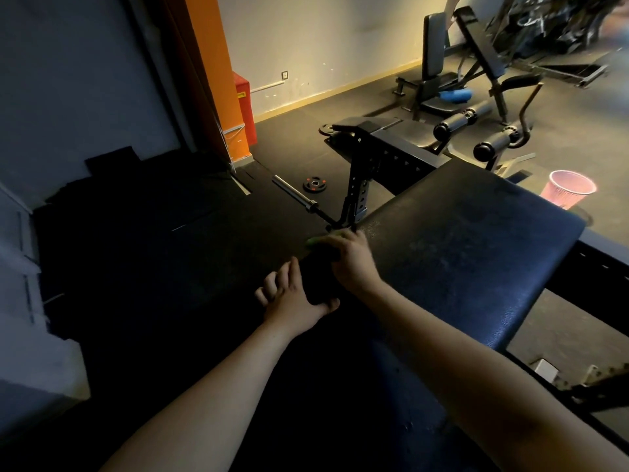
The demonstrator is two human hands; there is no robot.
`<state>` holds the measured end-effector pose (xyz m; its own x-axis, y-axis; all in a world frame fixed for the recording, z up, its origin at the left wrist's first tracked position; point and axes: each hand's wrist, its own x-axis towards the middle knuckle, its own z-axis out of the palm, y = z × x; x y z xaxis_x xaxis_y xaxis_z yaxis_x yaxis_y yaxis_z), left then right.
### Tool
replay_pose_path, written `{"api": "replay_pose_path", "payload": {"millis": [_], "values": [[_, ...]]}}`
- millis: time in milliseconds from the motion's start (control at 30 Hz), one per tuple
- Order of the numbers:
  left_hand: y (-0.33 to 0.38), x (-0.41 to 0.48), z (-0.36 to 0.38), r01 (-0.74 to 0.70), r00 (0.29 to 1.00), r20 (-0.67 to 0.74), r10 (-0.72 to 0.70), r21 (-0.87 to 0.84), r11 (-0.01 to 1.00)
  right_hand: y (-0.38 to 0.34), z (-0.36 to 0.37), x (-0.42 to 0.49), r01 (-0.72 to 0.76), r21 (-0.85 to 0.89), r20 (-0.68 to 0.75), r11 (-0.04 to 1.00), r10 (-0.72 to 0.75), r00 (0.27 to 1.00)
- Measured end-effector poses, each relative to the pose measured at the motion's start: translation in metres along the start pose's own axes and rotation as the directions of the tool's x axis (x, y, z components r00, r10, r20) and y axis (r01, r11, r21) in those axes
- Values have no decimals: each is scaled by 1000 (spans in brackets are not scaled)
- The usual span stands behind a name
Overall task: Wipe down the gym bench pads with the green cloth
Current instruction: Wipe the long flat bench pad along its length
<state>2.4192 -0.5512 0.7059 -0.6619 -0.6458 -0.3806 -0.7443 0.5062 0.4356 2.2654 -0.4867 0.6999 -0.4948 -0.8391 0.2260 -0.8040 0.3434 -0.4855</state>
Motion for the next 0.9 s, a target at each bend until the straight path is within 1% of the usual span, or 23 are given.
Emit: {"api": "replay_pose_path", "payload": {"millis": [33, 67, 100, 133, 200, 300, 367, 500, 600, 700, 767, 833, 900], "values": [[-1, 0, -3, -5, 1000, 28, 5, 5, 1000, 8, -5, 7, -101, 19, -83, 995, 102, 991], [-2, 1, -6, -10, 998, 59, 10, 11, 1000, 17, -10, 16, -214, 61, -146, 975, 221, 964], [-3, 1, -7, -16, 997, 81, 15, 13, 1000, 28, -17, 23, -305, 93, -185, 948, 318, 930], [-4, 2, -8, -21, 995, 94, 20, 15, 1000, 40, -22, 30, -367, 108, -204, 924, 382, 901], [-5, 5, -7, -21, 995, 103, 19, 14, 1000, 61, -29, 42, -434, 120, -203, 893, 450, 870], [-5, 7, -4, -10, 996, 87, 8, 16, 1000, 70, -29, 47, -492, 154, -148, 857, 512, 846], [-4, 8, -4, -2, 997, 77, 0, 22, 1000, 57, -20, 44, -465, 140, -134, 874, 482, 866], [-3, 9, -1, 19, 999, 35, -20, 29, 999, 19, 7, 28, -310, 52, -119, 949, 314, 942], [-2, 7, 2, 15, 1000, 3, -15, 5, 1000, 0, 15, 13, -231, 7, -59, 973, 231, 971], [0, 2, -2, 3, 1000, 15, -3, -2, 1000, -16, 21, -5, -116, -6, 17, 993, 116, 993], [0, -1, -7, 2, 1000, 30, -2, -19, 1000, -27, 26, -18, -35, 34, 71, 999, 32, 997], [-3, -4, -12, 9, 999, 49, -7, -42, 999, -30, 25, -23, 1, 123, 116, 992, -16, 993], [-12, -10, -13, 29, 999, 26, -29, -15, 999, -26, 21, -14, 37, 154, 154, 987, -61, 986]]}}
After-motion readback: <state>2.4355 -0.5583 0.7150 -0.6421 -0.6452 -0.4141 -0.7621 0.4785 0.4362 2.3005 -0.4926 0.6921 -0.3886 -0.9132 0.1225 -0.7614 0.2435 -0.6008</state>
